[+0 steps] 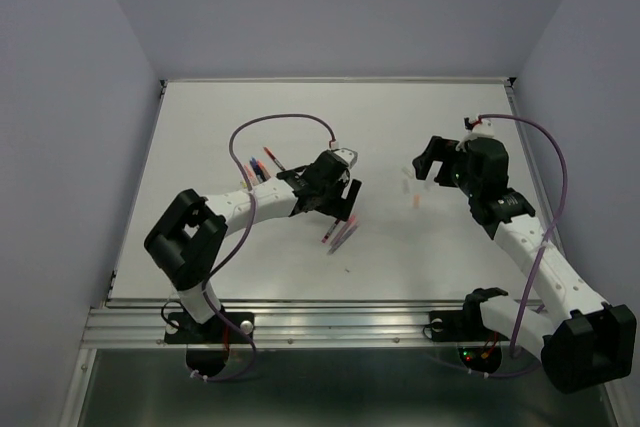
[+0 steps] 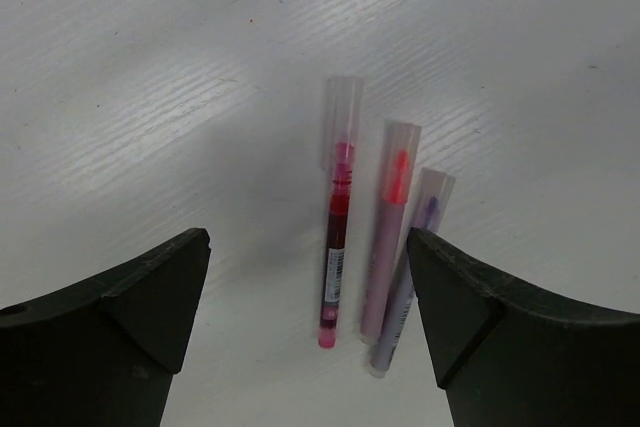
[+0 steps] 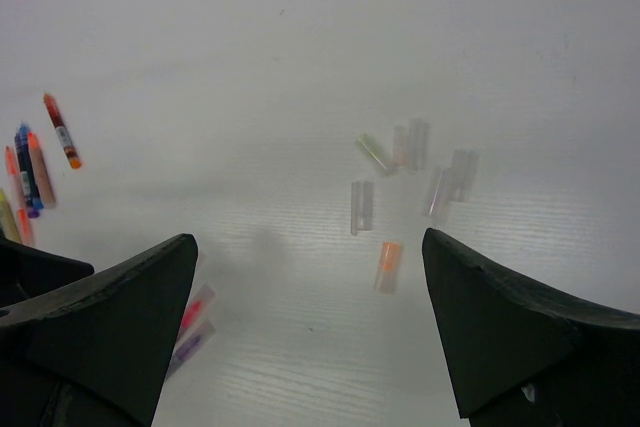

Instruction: Open the pen caps

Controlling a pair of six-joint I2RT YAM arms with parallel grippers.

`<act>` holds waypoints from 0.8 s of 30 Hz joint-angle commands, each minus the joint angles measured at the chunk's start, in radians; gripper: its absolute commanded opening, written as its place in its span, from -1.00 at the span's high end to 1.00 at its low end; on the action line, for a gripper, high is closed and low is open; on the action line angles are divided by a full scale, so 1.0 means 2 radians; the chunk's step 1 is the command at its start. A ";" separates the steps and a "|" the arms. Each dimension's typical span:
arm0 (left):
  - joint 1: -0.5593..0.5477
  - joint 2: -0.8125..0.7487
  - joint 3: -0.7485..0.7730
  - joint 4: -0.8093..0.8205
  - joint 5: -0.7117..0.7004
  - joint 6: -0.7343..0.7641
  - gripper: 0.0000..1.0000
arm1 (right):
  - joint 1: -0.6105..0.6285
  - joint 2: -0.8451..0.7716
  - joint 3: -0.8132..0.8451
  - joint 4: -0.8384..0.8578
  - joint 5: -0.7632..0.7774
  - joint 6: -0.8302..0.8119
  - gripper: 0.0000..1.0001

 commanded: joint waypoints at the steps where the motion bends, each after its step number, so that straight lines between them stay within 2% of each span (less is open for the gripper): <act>1: 0.001 0.018 0.016 -0.018 -0.031 0.009 -0.82 | -0.002 -0.011 -0.001 0.022 -0.002 -0.006 -1.00; 17: -0.015 0.049 0.009 -0.030 -0.025 0.031 -0.72 | -0.002 -0.006 -0.002 0.022 0.001 -0.008 -1.00; 24: -0.019 0.077 0.018 -0.035 -0.038 0.028 -0.59 | -0.002 -0.004 -0.002 0.023 -0.002 -0.009 -1.00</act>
